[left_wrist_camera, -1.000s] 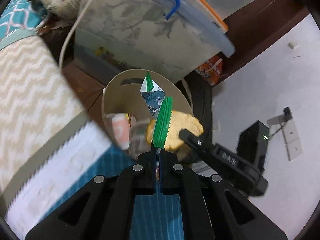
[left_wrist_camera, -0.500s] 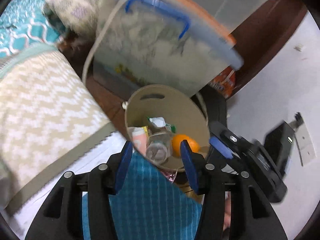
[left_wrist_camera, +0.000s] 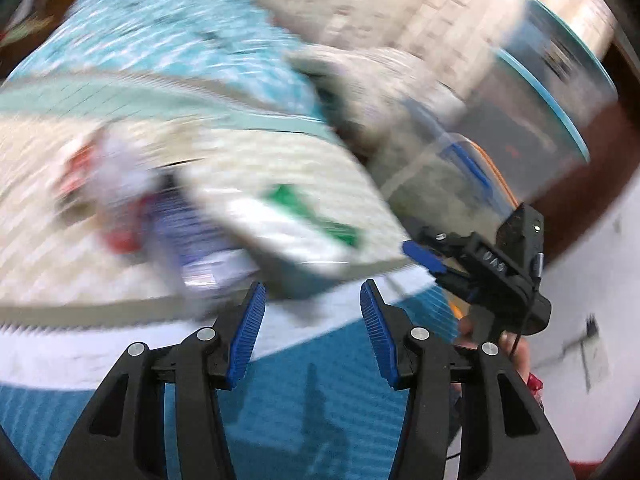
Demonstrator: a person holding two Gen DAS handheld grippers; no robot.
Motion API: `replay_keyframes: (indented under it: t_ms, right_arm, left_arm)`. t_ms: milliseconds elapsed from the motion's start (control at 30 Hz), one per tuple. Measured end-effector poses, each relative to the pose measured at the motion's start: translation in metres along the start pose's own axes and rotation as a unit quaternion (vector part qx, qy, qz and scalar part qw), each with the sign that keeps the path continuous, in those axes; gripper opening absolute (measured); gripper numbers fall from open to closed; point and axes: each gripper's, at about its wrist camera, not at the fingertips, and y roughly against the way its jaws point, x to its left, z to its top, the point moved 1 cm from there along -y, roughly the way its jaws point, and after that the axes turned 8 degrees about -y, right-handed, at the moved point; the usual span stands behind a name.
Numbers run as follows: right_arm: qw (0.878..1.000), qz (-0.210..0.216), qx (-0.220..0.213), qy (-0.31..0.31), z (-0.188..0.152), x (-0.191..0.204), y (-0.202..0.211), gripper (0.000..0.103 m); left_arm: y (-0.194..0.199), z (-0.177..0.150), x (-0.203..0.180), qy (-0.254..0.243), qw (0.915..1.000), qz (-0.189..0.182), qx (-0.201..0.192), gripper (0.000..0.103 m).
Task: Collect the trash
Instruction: 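Grasp the green can with the right gripper while the left grasps a white packet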
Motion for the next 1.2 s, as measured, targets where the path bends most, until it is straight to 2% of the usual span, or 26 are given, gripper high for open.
replay_keyframes:
  t_ms: [100, 200, 233, 367, 433, 500, 533, 633, 767, 833, 933, 1100, 1200]
  right_arm:
    - [0.999, -0.002, 0.035, -0.008, 0.012, 0.005, -0.038, 0.068]
    - [0.997, -0.012, 0.077, -0.009, 0.014, 0.007, -0.072, 0.063]
    - [0.995, -0.012, 0.100, -0.014, 0.008, 0.007, -0.082, 0.057]
    - [0.990, 0.020, 0.141, -0.019, -0.023, 0.014, -0.085, 0.053]
    - [0.989, 0.029, 0.144, 0.001, -0.046, 0.025, -0.074, 0.053]
    - [0.989, 0.039, 0.144, 0.012, -0.073, 0.034, -0.058, 0.053]
    - [0.988, 0.046, 0.149, 0.014, -0.088, 0.037, -0.049, 0.053]
    - [0.986, 0.065, 0.153, 0.023, -0.118, 0.045, -0.034, 0.053]
    - [0.987, 0.070, 0.139, 0.034, -0.137, 0.049, -0.019, 0.053]
    - [0.987, 0.076, 0.141, 0.031, -0.140, 0.047, -0.017, 0.054]
    - [0.985, 0.089, 0.148, 0.011, -0.137, 0.038, -0.018, 0.054]
    - [0.977, 0.138, 0.158, -0.041, -0.130, 0.024, -0.020, 0.055]
    - [0.970, 0.179, 0.158, -0.046, -0.128, 0.024, -0.008, 0.055]
  left_arm:
    - [0.005, -0.003, 0.031, 0.047, 0.9989, -0.004, 0.009, 0.046]
    - [0.011, -0.003, 0.037, 0.050, 0.9985, -0.019, 0.007, 0.047]
    - [0.011, -0.002, 0.038, 0.048, 0.9986, -0.022, 0.007, 0.047]
    - [0.008, 0.004, 0.035, 0.050, 0.9979, -0.040, 0.004, 0.047]
    - [0.008, 0.002, 0.029, 0.044, 0.9981, -0.044, 0.003, 0.047]
    - [0.009, 0.001, 0.023, 0.034, 0.9988, -0.036, 0.003, 0.058]
    - [0.013, 0.000, 0.021, 0.028, 0.9992, -0.028, -0.001, 0.060]
    - [0.017, -0.009, 0.015, 0.006, 0.9998, -0.017, 0.007, 0.060]
    - [0.016, -0.025, 0.009, -0.027, 0.9991, 0.014, 0.029, 0.060]
    - [0.012, -0.031, 0.011, -0.028, 0.9988, 0.015, 0.037, 0.060]
    - [0.007, -0.038, 0.017, -0.010, 0.9988, 0.001, 0.048, 0.060]
    - [0.001, -0.034, 0.028, 0.025, 0.9969, -0.041, 0.062, 0.061]
    - [0.007, -0.034, 0.019, 0.019, 0.9952, -0.076, 0.059, 0.062]
